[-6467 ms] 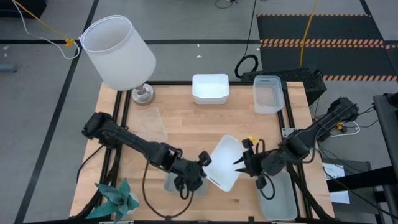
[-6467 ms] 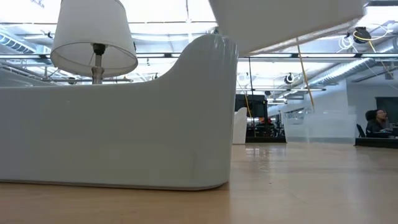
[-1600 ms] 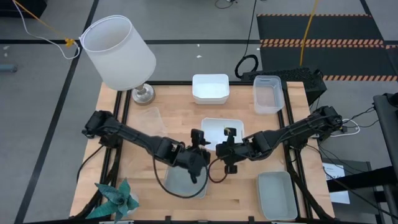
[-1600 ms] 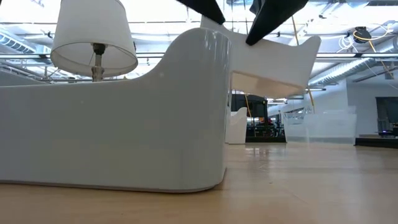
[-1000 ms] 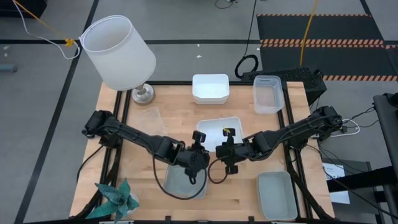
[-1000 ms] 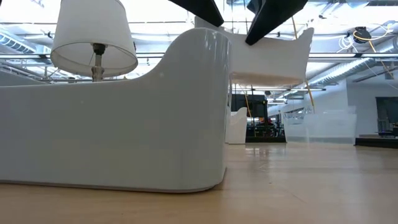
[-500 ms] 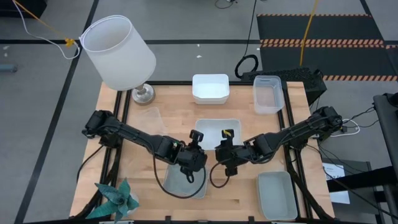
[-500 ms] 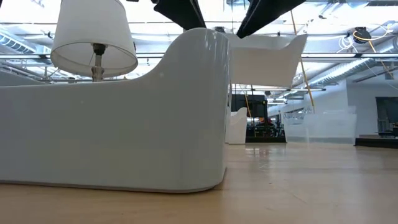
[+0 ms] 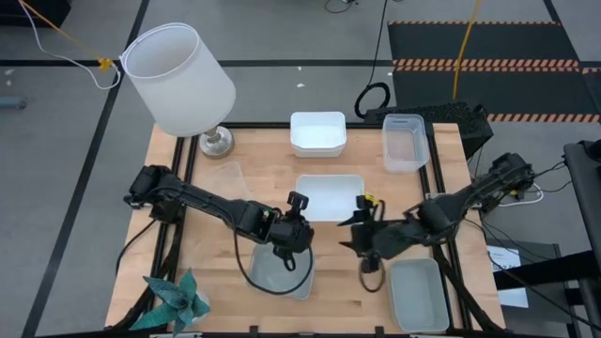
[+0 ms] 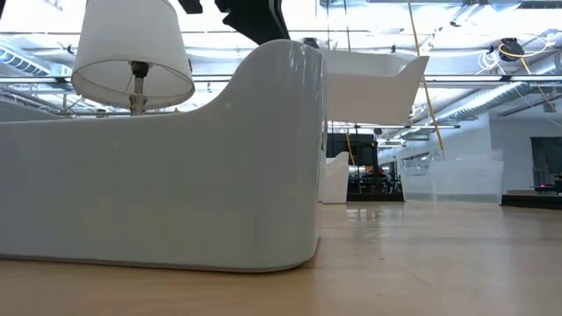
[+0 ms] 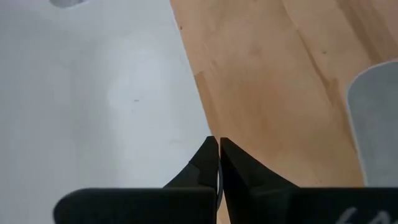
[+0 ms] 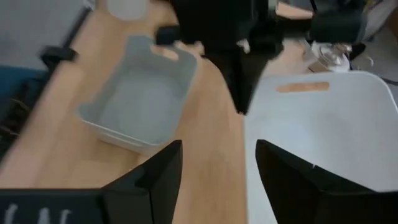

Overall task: Stack baskets by color
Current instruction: Stack the bottom white bin on the white bins

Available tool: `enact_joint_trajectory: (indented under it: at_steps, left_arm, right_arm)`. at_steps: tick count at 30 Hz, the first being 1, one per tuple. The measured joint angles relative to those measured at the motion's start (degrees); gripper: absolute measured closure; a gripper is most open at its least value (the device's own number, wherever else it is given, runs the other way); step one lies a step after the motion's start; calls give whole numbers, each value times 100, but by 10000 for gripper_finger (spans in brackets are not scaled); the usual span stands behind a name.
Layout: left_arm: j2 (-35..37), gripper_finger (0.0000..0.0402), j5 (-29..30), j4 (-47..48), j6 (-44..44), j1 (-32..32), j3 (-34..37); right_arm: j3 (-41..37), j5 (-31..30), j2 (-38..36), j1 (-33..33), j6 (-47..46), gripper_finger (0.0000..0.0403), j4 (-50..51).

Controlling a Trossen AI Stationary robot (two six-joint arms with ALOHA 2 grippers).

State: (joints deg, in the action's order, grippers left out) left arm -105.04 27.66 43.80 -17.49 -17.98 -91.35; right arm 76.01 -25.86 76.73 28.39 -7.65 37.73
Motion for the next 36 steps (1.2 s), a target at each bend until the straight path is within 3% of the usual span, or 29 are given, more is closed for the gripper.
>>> enact_joint_trajectory:
  at_steps: [7,13,22,36]
  left_arm:
    - [85,397,-225,238,-270,338,2]
    - [444,398,-667,307,-608,949,2]
    - [1051,398,-1972,66,-1614,2163,0]
    - [989,398,-3744,-303,-2591,4000,2]
  right_arm:
    - [0,-43,-540,539,-364,204,129]
    - [0,-666,-737,1115,-355,204,229]
    - [-2,-1195,-843,1486,-346,204,526]
    - [-144,-1276,-846,1486,-354,204,842]
